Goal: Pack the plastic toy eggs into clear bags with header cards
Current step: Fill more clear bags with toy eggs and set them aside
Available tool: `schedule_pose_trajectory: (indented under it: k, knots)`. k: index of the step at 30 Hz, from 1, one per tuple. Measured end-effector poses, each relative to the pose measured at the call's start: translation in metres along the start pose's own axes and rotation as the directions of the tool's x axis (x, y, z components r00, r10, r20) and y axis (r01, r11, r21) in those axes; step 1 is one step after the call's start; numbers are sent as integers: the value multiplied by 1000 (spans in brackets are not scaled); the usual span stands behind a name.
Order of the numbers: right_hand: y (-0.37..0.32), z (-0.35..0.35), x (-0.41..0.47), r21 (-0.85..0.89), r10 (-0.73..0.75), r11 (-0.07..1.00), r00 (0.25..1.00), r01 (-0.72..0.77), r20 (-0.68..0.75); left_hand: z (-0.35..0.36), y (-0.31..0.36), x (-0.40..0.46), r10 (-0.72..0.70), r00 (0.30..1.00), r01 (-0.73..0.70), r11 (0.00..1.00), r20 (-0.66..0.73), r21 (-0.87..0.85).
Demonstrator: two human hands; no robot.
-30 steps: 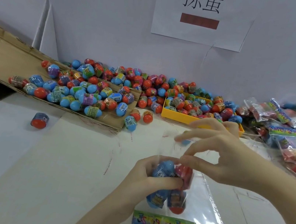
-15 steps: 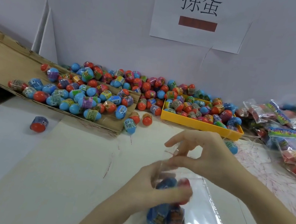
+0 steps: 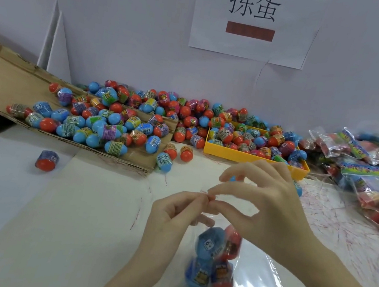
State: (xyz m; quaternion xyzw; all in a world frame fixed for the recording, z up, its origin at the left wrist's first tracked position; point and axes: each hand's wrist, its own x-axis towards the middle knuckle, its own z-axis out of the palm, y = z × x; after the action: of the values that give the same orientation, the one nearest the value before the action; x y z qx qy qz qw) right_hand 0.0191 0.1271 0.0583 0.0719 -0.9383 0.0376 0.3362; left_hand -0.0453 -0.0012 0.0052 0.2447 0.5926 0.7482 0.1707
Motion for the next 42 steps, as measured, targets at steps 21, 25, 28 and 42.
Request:
schedule_pose_trajectory:
  k: [21, 25, 28, 42]
  knots:
    - [-8, -3, 13, -228, -110, 964, 987, 135, 118, 1, -1, -9, 234, 972, -218, 928, -17, 300]
    - [-8, -4, 15, -213, -108, 968, 988, 130, 112, 1, -1, -10, 242, 970, -226, 933, -25, 278]
    - [-9, -3, 15, -282, -101, 951, 990, 126, 100, 2, -1, -9, 235, 972, -220, 937, -26, 273]
    - [-10, 10, 4, -269, 100, 956, 992, -118, -80, 2, 0, -8, 114, 990, -99, 979, -78, 176]
